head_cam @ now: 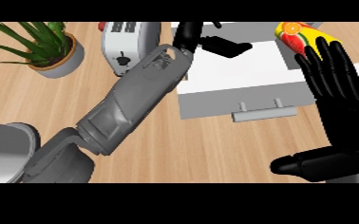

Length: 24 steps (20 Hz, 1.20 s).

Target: Pick up the cup, place it into the drawer and close the drawer

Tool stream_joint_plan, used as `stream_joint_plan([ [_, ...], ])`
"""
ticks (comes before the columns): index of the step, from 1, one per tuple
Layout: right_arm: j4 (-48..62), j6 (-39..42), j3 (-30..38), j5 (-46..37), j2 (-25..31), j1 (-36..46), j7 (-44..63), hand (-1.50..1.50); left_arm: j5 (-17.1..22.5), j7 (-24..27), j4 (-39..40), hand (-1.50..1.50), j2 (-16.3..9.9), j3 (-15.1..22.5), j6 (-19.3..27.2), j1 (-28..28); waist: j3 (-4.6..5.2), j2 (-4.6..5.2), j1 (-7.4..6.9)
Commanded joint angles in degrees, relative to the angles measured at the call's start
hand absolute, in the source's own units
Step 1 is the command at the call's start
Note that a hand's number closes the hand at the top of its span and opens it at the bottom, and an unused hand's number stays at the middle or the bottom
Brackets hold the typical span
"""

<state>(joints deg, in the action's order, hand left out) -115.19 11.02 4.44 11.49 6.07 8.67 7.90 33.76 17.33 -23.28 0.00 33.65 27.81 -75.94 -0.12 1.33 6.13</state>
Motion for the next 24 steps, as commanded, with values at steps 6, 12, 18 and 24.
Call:
stream_joint_plan([
  [6,-0.8,1.2,-0.8,2.1,-1.2,-1.3,-1.4,-1.5,6.3,4.3,-2.5,-1.5,0.0,0.5,0.8,1.2,0.02,0.13,0.64],
  [12,1.2,3.0,3.7,9.4,1.0,0.7,1.2,-1.5,11.7,9.2,-6.0,-1.5,0.0,-2.5,-2.5,1.0,0.05,-0.38,-1.76],
  [18,-2.3,7.1,5.1,10.7,4.3,-4.0,0.8,1.5,11.5,7.6,-9.3,-1.5,-1.5,-7.0,-6.6,2.6,0.1,-1.47,-5.57],
  [24,-7.6,10.4,3.1,3.5,9.3,-6.5,2.1,1.5,12.1,6.3,-18.4,-1.5,-7.2,-8.3,-5.8,10.6,0.17,-2.04,-7.17],
])
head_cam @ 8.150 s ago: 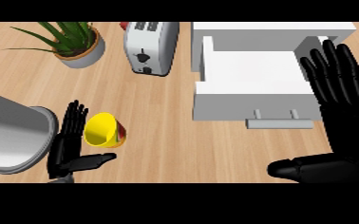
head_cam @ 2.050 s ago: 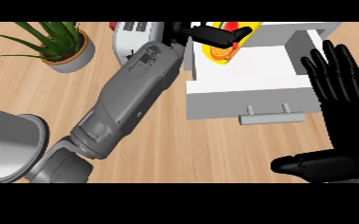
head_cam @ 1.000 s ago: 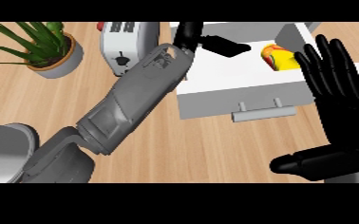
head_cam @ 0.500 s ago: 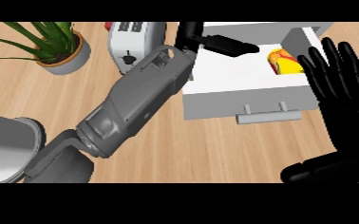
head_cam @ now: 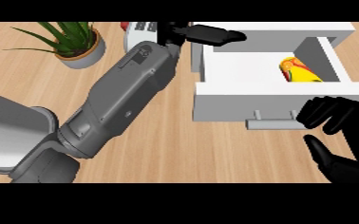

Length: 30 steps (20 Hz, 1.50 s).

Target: Pick up the cup, place it into the drawer and close the drawer

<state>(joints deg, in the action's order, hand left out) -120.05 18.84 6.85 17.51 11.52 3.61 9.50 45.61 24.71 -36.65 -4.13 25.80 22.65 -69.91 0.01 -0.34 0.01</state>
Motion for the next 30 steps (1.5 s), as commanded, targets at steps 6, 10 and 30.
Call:
stream_joint_plan([
  [6,1.2,5.3,-1.2,-9.6,4.9,-3.6,-3.0,1.5,0.8,-4.2,-19.2,-1.5,-9.2,-1.8,2.8,15.9,-0.01,-0.32,-1.97],
  [10,2.5,3.3,-5.5,-17.4,3.1,-2.9,-3.0,1.5,0.9,-5.9,-28.3,-1.5,-15.2,-2.2,1.3,25.1,-0.01,-0.14,-2.18],
  [30,26.1,-5.8,-18.4,-54.4,6.2,6.5,-17.7,1.5,1.3,-1.8,-51.7,-1.5,-25.9,-9.3,-11.0,60.1,-0.02,0.31,-1.14],
])
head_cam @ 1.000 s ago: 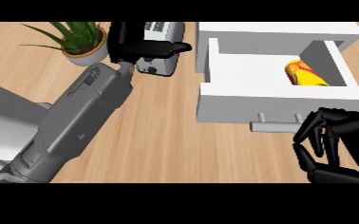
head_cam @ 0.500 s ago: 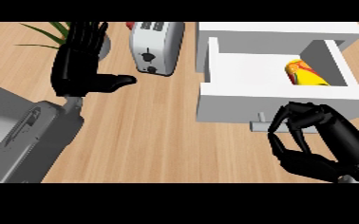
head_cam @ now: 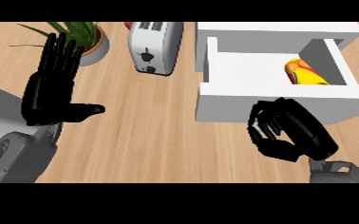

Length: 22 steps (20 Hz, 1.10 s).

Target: Pick up the cup, place it into the drawer and close the drawer

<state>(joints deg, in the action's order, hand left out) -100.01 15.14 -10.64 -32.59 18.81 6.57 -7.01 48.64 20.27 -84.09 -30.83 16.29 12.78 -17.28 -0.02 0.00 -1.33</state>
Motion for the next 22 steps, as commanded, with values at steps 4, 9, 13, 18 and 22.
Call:
stream_joint_plan([
  [4,18.9,-4.8,-2.0,-8.7,-4.6,10.1,-2.7,-1.5,-0.4,-0.3,-1.9,-1.5,-1.7,-5.4,-5.4,6.0,0.0,0.08,0.52],
  [9,29.8,-8.7,-1.7,-13.5,-5.5,14.4,-5.5,-1.5,1.3,1.5,3.2,-1.5,-2.7,-9.9,-14.3,8.4,0.02,0.17,0.59],
  [13,42.4,-13.6,-0.8,-15.8,-6.9,16.1,-11.6,-1.5,-1.3,0.7,-0.8,-1.5,-0.6,-10.2,-12.9,10.4,-0.01,0.11,0.64],
  [18,57.6,-15.6,4.3,-14.8,-8.7,27.0,-15.7,-1.5,-1.8,-1.0,-1.9,-1.5,-0.5,-12.5,-14.2,12.0,-0.02,0.23,0.43],
  [22,67.8,-12.1,8.4,-12.2,-7.6,36.2,-18.1,-1.5,-0.8,-0.7,3.3,-1.5,-0.2,-13.5,-18.1,8.5,-0.03,0.6,-0.05],
])
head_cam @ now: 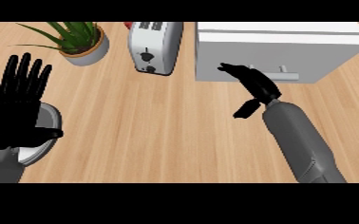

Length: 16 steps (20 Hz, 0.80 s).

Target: Pick up the cup, place it into the drawer and close the drawer

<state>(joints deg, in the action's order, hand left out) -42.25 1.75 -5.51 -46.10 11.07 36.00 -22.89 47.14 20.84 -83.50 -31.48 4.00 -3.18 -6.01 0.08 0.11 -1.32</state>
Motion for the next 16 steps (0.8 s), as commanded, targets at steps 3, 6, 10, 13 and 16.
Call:
stream_joint_plan([
  [3,18.2,-2.0,5.6,1.2,1.0,10.3,-6.4,-1.5,0.2,-0.5,1.6,-1.5,-0.1,-2.4,-4.6,0.5,-0.15,0.5,-0.49],
  [6,22.3,1.0,6.6,1.1,3.5,15.0,-6.0,-1.5,-1.4,0.9,3.0,-1.5,2.0,-0.4,-4.2,-1.1,-0.18,1.1,-1.61],
  [10,26.2,2.4,8.2,1.4,8.0,17.6,-9.1,-1.5,-1.4,0.8,2.9,-1.5,2.2,-1.0,-4.3,-1.1,-0.23,1.46,-2.5],
  [13,28.1,0.9,8.4,1.1,8.7,17.6,-10.8,-1.5,-1.1,0.0,2.9,-1.5,0.8,-1.1,-6.6,-1.2,-0.26,1.89,-3.22],
  [16,29.4,1.3,9.2,1.6,7.2,20.5,-8.9,-1.5,-3.6,0.4,2.8,-1.5,2.5,0.0,-3.4,-2.1,-0.25,1.77,-3.26],
])
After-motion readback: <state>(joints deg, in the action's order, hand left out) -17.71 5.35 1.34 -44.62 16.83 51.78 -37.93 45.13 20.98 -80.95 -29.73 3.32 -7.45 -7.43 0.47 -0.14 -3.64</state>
